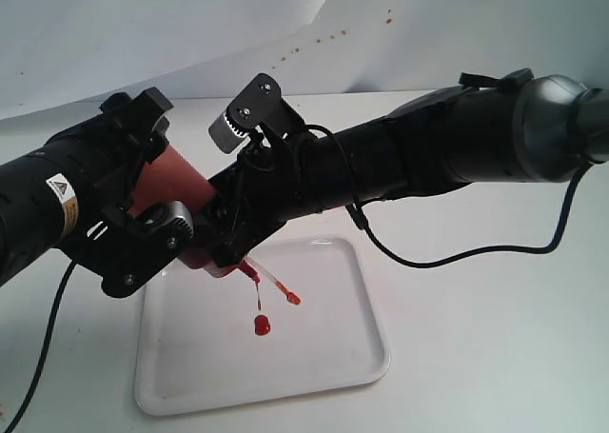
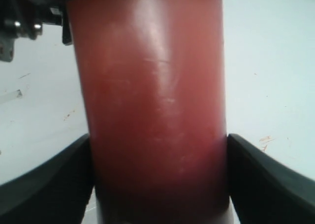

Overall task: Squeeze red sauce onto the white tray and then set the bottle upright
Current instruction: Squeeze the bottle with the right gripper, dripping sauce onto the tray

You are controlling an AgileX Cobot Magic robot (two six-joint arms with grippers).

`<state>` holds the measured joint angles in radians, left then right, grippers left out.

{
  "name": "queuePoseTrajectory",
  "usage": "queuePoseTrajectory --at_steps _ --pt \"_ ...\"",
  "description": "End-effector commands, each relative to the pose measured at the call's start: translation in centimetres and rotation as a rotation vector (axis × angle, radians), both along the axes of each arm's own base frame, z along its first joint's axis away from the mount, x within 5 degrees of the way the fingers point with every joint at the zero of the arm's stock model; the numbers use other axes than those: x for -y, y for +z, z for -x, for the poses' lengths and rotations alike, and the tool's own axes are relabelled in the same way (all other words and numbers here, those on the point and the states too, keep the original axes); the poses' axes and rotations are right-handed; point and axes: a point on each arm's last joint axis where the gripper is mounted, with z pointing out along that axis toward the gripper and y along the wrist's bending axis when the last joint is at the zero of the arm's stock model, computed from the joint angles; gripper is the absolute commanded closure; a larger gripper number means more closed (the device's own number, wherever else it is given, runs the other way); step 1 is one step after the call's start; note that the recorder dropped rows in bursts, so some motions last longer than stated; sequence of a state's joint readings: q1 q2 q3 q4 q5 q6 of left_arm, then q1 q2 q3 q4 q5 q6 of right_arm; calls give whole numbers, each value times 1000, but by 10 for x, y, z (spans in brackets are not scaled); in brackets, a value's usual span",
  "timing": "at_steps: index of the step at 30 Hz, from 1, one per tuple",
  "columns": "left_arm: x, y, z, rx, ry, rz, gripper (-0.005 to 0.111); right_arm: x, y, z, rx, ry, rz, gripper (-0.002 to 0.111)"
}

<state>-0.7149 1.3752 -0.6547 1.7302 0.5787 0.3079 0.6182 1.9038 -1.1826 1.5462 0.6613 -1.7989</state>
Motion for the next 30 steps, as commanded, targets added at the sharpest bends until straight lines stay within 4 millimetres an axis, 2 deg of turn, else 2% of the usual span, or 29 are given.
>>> queuePoseTrajectory --at_steps 1,6,12,14,17,30 --pt "0 8 -1 38 15 19 107 0 3 -3 24 -26 5 101" --pt "0 8 -1 38 15 19 107 0 3 -3 24 -26 5 72" --pt "0 8 -1 38 15 19 107 0 3 -4 27 -32 9 23" --pt "0 9 -1 39 17 18 107 1 2 -4 30 -40 13 14" --pt "0 9 -1 39 17 18 107 1 2 -4 30 -38 12 9" --pt "0 9 -1 41 20 16 107 0 3 -4 24 -39 5 11"
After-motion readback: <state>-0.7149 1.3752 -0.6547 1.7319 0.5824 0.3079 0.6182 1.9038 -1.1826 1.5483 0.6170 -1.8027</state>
